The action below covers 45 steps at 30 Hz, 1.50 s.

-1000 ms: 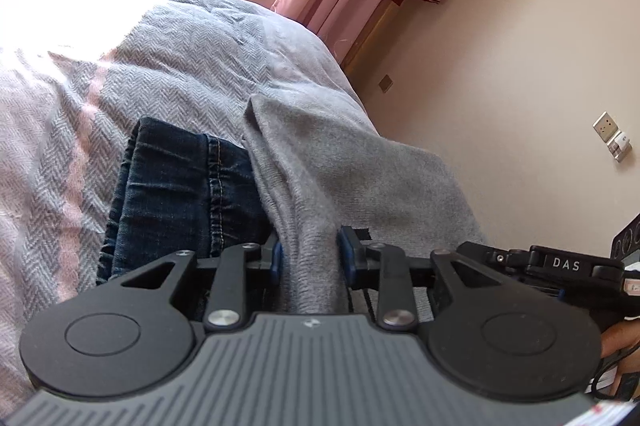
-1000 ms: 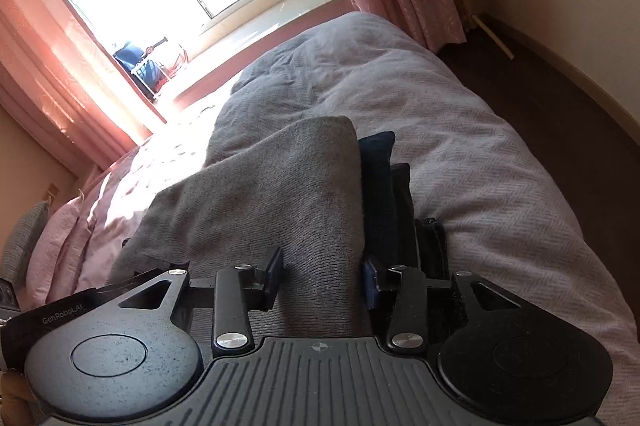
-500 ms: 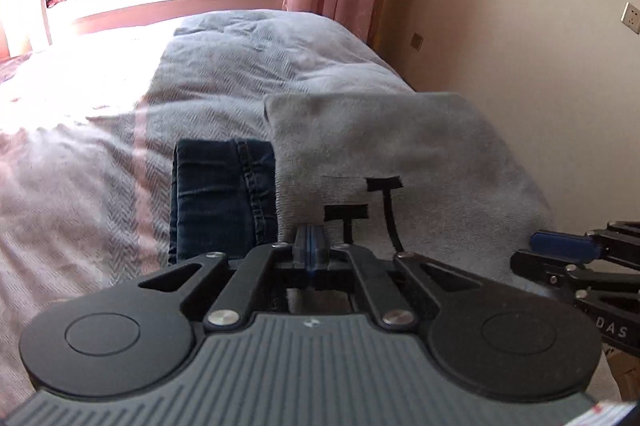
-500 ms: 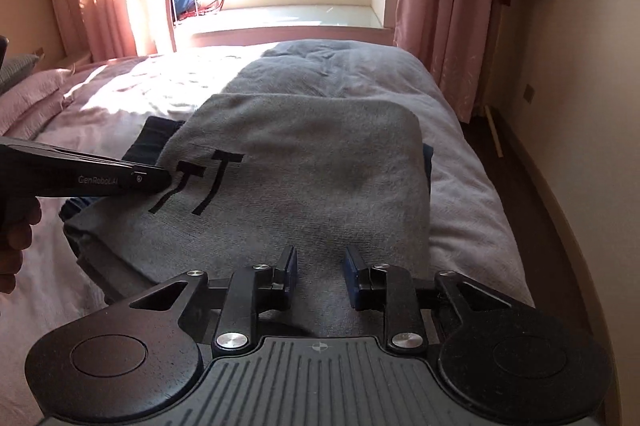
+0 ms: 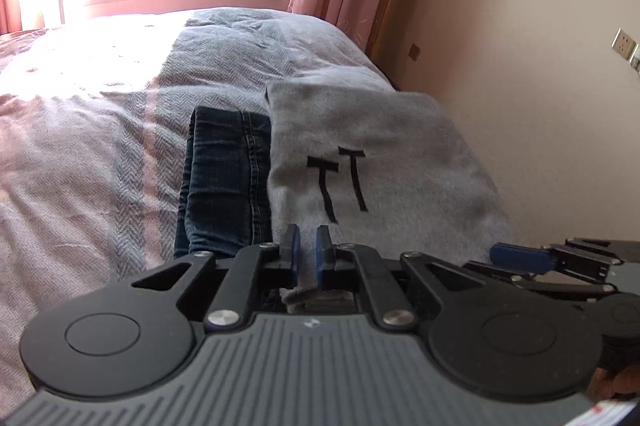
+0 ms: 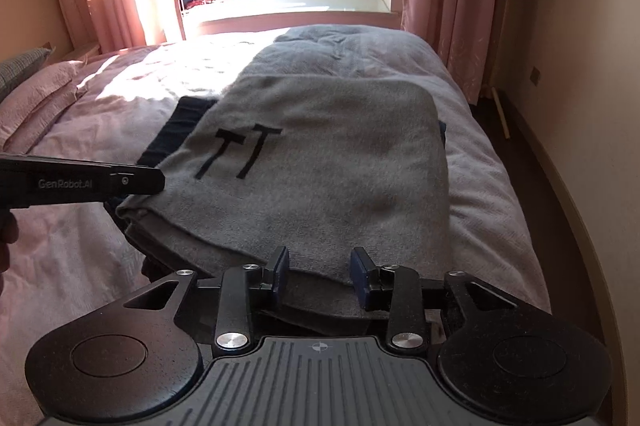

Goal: Fold clothes

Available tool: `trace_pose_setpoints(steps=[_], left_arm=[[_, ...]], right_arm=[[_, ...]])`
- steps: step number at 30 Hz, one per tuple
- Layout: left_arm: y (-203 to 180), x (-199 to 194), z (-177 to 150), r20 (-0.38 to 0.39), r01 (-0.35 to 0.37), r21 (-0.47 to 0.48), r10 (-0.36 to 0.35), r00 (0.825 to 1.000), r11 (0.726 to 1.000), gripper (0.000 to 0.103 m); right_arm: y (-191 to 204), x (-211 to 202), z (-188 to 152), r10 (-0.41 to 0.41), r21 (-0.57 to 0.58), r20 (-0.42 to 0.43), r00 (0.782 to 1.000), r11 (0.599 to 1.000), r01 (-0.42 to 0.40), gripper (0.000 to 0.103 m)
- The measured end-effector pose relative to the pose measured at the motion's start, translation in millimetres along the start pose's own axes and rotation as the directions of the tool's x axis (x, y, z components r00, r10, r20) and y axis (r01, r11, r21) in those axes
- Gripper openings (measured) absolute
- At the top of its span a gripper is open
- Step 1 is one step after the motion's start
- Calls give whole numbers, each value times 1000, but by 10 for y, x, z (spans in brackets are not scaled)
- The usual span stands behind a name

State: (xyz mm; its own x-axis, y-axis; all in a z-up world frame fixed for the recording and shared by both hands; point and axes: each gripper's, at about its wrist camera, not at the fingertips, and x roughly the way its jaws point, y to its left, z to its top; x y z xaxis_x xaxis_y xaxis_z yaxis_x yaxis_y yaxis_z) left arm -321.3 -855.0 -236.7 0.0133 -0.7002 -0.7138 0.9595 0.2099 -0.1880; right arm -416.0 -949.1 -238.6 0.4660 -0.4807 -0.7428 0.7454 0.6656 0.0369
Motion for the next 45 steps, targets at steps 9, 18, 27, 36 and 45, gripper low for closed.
trace_pose_setpoints(steps=[9,18,27,36,45], left_arm=[[-59,-377,110,-60,-123,-11,122,991,992,27],[-404,-1266,-39,-102,-158,43,162,981,986,65],[-667,-2052,-301,-54,-139,90,144,988,986,86],[-717,-2702,-594,22,-163,125,162,987,979,102],[-670,-3025,-901,15,-138,117,137,990,983,102]], right_arm=[[-72,-507,176,89,178,-7,996,980,-87,47],[-33,-1343,-60,108,267,-27,994,959,-97,51],[211,-2074,-289,30,232,-10,999,972,-27,52],[554,-2679,-522,10,220,9,1000,975,-12,53],[699,-3013,-742,27,239,8,1000,971,-28,53]])
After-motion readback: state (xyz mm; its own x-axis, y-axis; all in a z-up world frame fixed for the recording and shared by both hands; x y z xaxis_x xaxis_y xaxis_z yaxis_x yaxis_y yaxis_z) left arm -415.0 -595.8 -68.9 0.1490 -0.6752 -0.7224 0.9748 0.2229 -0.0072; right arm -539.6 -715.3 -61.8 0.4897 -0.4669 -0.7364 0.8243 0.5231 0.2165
